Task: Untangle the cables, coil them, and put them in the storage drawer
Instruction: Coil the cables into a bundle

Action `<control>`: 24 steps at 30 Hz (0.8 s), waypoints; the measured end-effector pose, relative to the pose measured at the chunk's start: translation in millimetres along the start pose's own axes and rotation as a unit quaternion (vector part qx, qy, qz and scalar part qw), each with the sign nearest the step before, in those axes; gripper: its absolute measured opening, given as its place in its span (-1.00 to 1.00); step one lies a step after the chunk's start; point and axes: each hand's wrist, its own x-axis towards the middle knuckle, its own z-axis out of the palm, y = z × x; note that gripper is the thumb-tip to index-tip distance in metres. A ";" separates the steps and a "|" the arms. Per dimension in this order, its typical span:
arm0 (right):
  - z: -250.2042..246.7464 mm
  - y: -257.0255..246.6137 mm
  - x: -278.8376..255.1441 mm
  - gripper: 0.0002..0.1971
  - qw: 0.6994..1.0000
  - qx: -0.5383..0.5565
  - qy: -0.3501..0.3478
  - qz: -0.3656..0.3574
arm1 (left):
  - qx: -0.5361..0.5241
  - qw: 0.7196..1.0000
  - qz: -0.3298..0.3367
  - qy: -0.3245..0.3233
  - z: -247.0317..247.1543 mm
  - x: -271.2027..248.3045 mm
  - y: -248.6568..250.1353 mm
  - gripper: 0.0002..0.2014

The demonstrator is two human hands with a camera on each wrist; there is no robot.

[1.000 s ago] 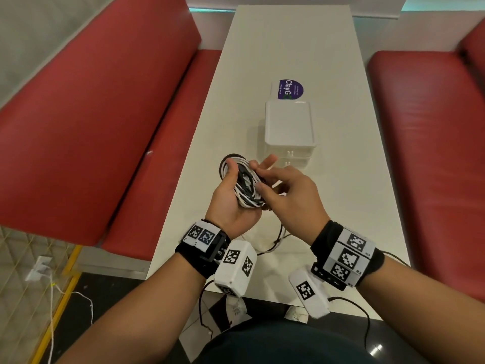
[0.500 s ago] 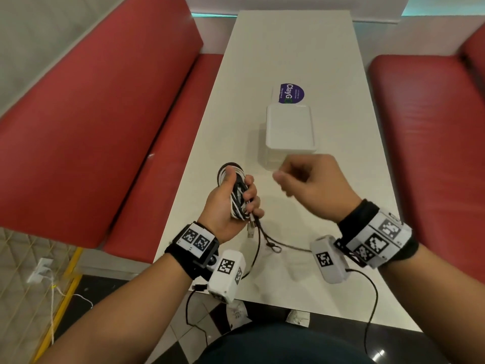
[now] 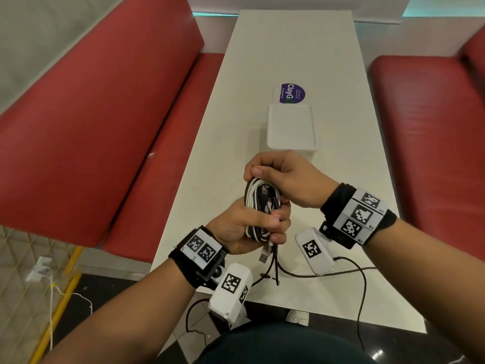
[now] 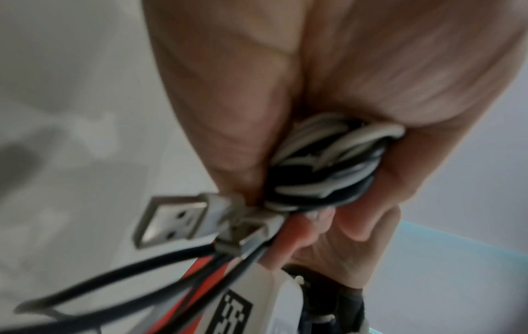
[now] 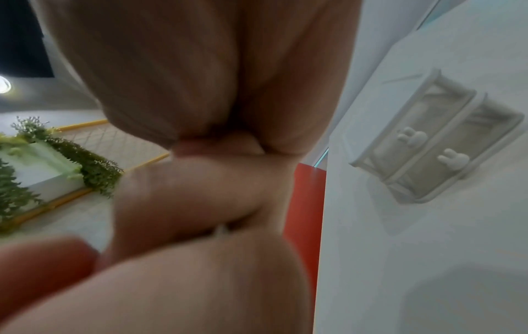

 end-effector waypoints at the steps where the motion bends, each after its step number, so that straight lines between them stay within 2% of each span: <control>1: -0.3 -1.3 -0.4 -0.80 1.000 -0.003 -0.007 0.007 | 0.006 1.000 -0.002 0.009 -1.4 0.1 -0.7 -0.76; 4: 1.1 -0.1 1.7 -0.84 0.999 -0.041 0.014 0.012 | -0.038 0.999 0.008 0.038 -2.7 3.3 -5.3 -0.94; 8: 2.3 -0.7 -7.1 -0.82 0.967 -0.183 0.167 -0.064 | -0.093 0.975 0.076 0.186 -7.1 17.4 -4.7 -0.76; 9: 5.5 -4.6 -12.3 -0.82 0.961 -0.184 0.189 -0.080 | -0.097 0.967 0.090 0.217 -11.1 18.9 -2.2 -0.73; 10: 10.3 -7.6 -17.1 -0.77 0.961 -0.192 0.183 -0.083 | -0.101 0.963 0.096 0.232 -14.6 19.8 0.2 -0.70; 13: 31.2 -9.4 -24.8 -0.63 0.963 -0.240 0.122 -0.022 | -0.138 0.955 0.106 0.239 -17.4 20.3 8.1 -0.62; 17: 40.7 1.8 -24.9 -0.71 0.968 -0.188 0.164 0.014 | -0.141 0.950 0.164 0.226 -13.2 20.6 17.2 -0.75; 21: 43.6 5.7 -26.6 -0.71 0.981 -0.090 0.167 0.049 | -0.133 0.958 0.144 0.207 -17.0 19.3 11.9 -0.77; 24: 42.8 8.6 -24.2 -0.70 0.979 -0.110 0.162 0.058 | -0.131 0.954 0.149 0.224 -20.8 19.7 7.2 -0.78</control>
